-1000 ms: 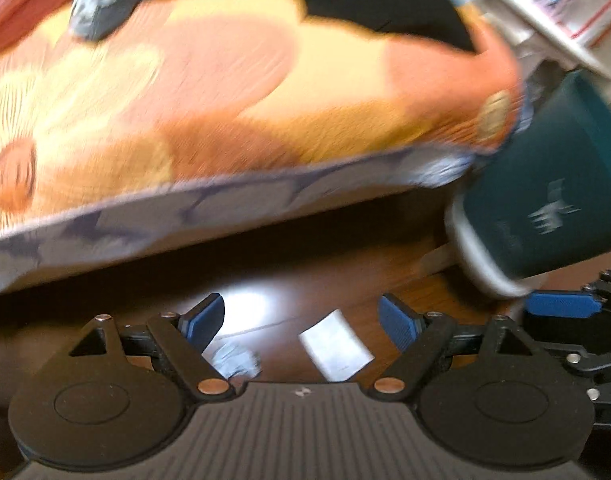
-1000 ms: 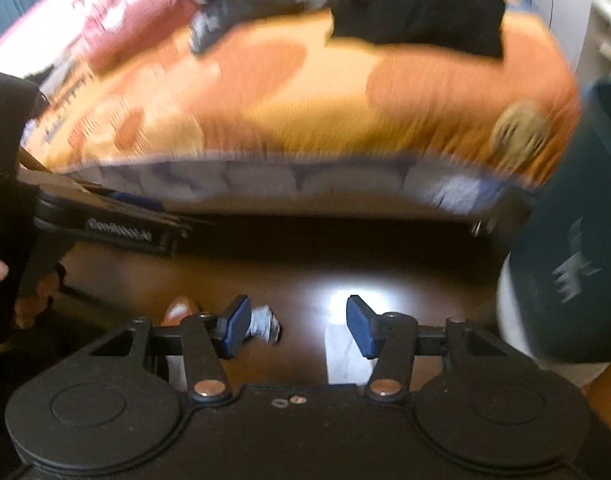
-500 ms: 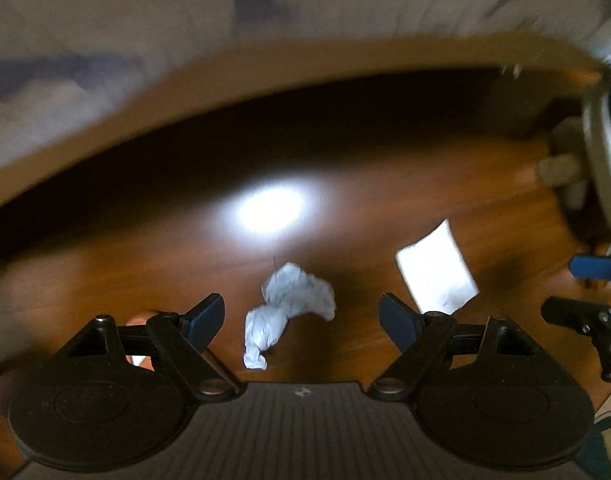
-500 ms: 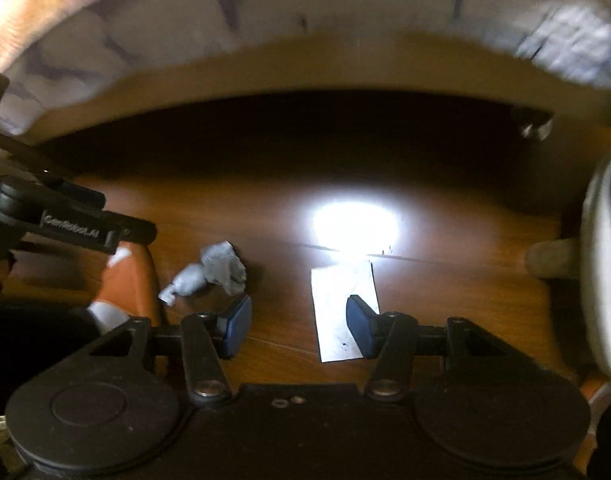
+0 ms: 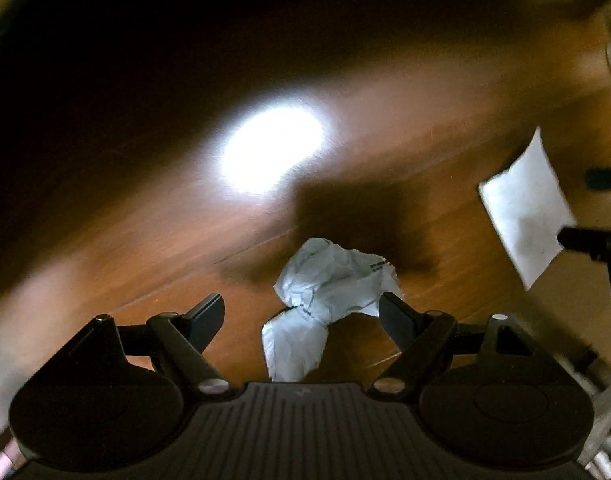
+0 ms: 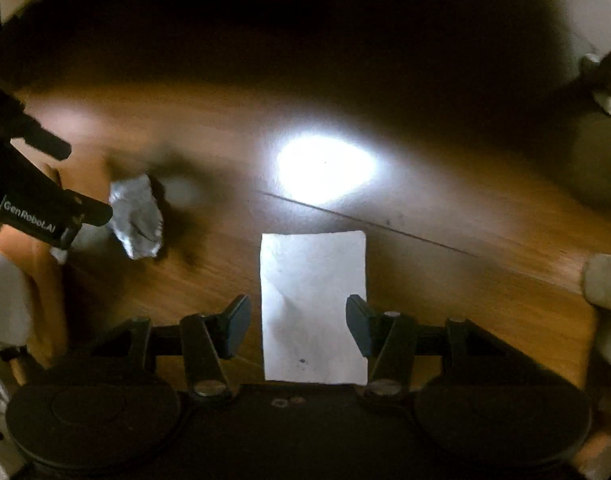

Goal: Collect trash
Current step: 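Grasp the crumpled white paper with the left tool while the right tool grasps the white tissue, then carry paper and tissue to the teal bin and open both tools inside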

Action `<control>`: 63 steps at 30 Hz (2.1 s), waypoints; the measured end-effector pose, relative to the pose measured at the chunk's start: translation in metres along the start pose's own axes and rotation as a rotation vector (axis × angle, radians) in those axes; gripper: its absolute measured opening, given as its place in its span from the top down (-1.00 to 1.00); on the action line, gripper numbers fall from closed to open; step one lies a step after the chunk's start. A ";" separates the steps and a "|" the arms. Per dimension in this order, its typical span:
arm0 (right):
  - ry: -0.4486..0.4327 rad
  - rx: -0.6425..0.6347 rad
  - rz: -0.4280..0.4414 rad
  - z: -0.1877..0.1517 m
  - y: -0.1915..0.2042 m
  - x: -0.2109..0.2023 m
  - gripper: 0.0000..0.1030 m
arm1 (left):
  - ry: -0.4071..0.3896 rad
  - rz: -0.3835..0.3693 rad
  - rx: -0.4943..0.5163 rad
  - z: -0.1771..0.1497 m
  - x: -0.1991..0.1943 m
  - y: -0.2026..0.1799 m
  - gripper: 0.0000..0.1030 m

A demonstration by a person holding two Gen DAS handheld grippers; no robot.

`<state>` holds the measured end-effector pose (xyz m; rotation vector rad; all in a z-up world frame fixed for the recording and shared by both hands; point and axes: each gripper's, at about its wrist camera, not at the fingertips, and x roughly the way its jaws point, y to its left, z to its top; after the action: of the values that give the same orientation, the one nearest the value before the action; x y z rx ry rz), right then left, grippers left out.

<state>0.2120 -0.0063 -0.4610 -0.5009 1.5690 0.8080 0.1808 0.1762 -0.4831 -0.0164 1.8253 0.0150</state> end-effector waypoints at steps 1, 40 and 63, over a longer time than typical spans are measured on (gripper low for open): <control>0.003 -0.015 -0.004 0.001 0.001 0.006 -0.02 | 0.007 0.002 0.019 0.000 0.008 -0.002 -0.64; -0.237 -0.005 -0.109 -0.004 0.015 -0.104 0.93 | -0.184 -0.062 0.042 -0.013 -0.083 -0.028 0.46; -0.736 0.144 -0.099 -0.161 -0.006 -0.410 0.93 | -0.655 -0.158 -0.038 -0.113 -0.383 -0.153 0.46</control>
<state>0.1759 -0.1830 -0.0593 -0.1397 0.9020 0.6882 0.1706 0.0225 -0.0842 -0.1640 1.1643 -0.0517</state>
